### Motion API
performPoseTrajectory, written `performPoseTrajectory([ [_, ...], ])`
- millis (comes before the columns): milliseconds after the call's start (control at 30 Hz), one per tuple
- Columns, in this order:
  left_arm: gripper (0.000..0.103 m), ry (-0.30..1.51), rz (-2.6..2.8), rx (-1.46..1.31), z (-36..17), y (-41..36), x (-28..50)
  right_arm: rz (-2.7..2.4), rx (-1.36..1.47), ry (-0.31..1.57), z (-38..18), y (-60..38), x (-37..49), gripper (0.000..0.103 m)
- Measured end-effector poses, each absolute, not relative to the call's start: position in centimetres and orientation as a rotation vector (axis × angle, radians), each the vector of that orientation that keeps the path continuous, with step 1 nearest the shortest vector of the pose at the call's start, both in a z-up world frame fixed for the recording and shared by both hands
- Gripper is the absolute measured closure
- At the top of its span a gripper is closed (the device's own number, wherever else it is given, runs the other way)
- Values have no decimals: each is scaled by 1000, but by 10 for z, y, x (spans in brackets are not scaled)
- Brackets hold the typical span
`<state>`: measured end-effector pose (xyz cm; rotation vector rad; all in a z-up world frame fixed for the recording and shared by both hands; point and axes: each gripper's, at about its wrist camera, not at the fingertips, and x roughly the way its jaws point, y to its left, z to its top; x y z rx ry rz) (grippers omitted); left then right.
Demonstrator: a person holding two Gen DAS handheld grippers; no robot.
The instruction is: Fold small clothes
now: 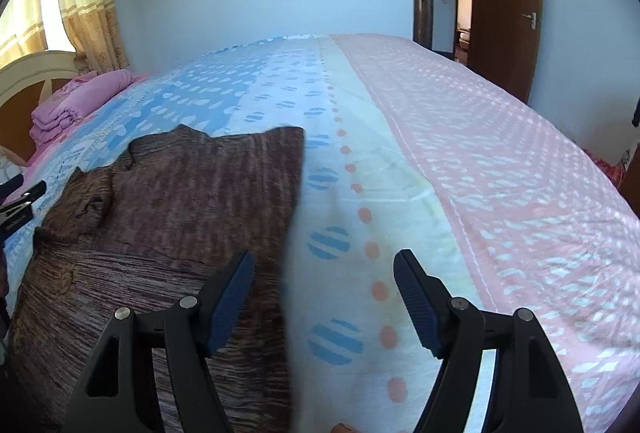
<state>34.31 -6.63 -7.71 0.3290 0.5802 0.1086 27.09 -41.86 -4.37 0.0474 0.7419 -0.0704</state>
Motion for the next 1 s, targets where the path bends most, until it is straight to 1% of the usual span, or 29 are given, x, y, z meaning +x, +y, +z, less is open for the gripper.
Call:
performPoseTrajectory([
  [167, 32, 730, 259, 337, -115, -4, 380, 148, -4, 790, -9, -333, 286, 30],
  [233, 32, 785, 272, 347, -129, 5, 385, 222, -85, 816, -7, -286, 301, 30],
  [333, 31, 831, 261, 317, -134, 13, 384, 290, -212, 866, -19, -223, 325, 30],
  [400, 23, 836, 276, 313, -138, 15, 378, 298, -284, 890, -33, -191, 341, 30],
  [433, 22, 836, 282, 303, -139, 16, 378, 301, -332, 914, -44, -172, 351, 30],
  [500, 13, 843, 299, 275, -142, 23, 382, 294, -385, 927, -62, -148, 367, 30],
  [567, 10, 849, 305, 248, -144, 29, 381, 271, -425, 953, -77, -134, 382, 30],
  [667, 10, 850, 303, 227, -146, 30, 382, 185, -413, 951, -82, -139, 408, 30],
  [833, 9, 855, 283, 183, -147, 38, 383, -98, -277, 923, -61, -219, 447, 30],
  [900, 9, 853, 280, 176, -147, 38, 382, -149, -240, 914, -52, -249, 444, 30],
  [1000, 9, 855, 273, 161, -147, 40, 382, -44, -129, 906, -37, -270, 421, 30],
])
